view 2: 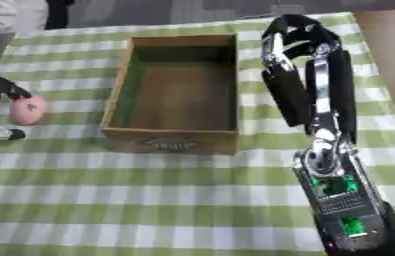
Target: Pick up objects on the table and place them in the box.
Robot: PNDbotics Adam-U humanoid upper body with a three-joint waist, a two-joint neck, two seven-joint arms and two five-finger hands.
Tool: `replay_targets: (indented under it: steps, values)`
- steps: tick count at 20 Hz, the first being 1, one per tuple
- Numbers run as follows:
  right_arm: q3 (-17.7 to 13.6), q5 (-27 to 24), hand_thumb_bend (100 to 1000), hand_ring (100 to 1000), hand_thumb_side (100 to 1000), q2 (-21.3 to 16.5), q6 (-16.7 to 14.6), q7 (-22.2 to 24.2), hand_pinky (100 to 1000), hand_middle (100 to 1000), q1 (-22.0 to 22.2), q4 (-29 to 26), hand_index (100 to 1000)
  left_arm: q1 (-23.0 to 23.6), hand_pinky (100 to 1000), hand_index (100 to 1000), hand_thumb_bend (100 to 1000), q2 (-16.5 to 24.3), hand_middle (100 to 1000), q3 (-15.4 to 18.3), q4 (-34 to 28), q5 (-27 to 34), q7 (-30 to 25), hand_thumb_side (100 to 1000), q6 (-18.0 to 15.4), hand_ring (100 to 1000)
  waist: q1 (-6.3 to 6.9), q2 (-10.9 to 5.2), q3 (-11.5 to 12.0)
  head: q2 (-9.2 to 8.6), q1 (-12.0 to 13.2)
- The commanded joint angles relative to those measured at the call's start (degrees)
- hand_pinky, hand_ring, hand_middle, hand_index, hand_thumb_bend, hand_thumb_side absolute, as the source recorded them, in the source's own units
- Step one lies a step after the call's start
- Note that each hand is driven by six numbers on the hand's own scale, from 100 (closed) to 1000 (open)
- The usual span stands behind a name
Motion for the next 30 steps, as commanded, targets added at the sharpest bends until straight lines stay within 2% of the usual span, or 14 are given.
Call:
replay_targets:
  steps: [1,8,13,20,22,25,26,28,30]
  values:
    - [0.1,-0.4,100,616,948,-0.9,0.0,-0.1,850,621,-1.0,-1.2,829,-1.2,642,859,465,1.0,615,0.8,0.5,-3.0,-1.0,551,-3.7,726,0.04,-0.89,0.0,-0.53,0.3]
    - [0.2,-0.6,100,616,946,-1.2,0.0,-0.1,851,621,-1.0,-1.2,829,-2.0,629,846,405,0.6,605,1.0,1.7,-8.6,7.4,527,0.0,714,0.18,-0.54,-0.3,-0.80,0.4]
    - [0.3,-0.9,100,616,946,-1.4,0.0,0.0,851,621,-1.1,-1.2,830,-2.5,634,847,375,0.5,609,1.0,1.9,-12.9,12.5,477,2.1,719,0.28,-0.25,-0.4,-1.08,0.5]
    - [0.4,-1.1,100,616,946,-1.6,-0.1,0.1,852,621,-1.0,-1.2,831,-2.8,619,840,375,0.2,594,1.0,2.2,-17.9,19.2,428,4.5,701,0.47,0.05,-0.6,-1.53,0.6]
    - [0.4,-1.2,100,616,943,-1.7,-0.1,0.0,853,620,-1.0,-1.2,831,-2.8,578,801,346,0.1,559,1.1,2.5,-18.6,20.8,386,4.9,665,0.52,0.10,-0.6,-1.58,0.6]
    - [0.4,-1.3,100,616,948,-1.8,-0.2,0.0,853,620,-0.9,-1.2,831,-2.8,520,773,351,0.0,542,1.1,3.4,-19.1,22.5,272,4.9,624,0.62,0.17,-0.6,-1.60,0.5]
    - [0.5,-1.3,100,616,948,-1.8,-0.2,0.0,853,620,-0.9,-1.2,831,-2.8,494,759,310,0.0,533,1.1,3.7,-19.1,22.8,201,4.8,609,0.65,0.19,-0.7,-1.64,0.5]
    - [0.4,-1.4,100,616,948,-1.8,-0.2,-0.1,853,620,-0.9,-1.2,831,-2.9,470,735,239,-0.1,516,1.3,4.2,-19.1,23.5,113,4.8,598,0.67,0.21,-0.7,-1.70,0.5]
    - [0.4,-1.5,100,616,948,-1.8,-0.3,-0.1,853,620,-0.9,-1.2,831,-2.9,454,711,151,-0.1,505,1.5,4.6,-18.8,24.1,100,5.0,587,0.70,0.24,-0.8,-1.75,0.5]
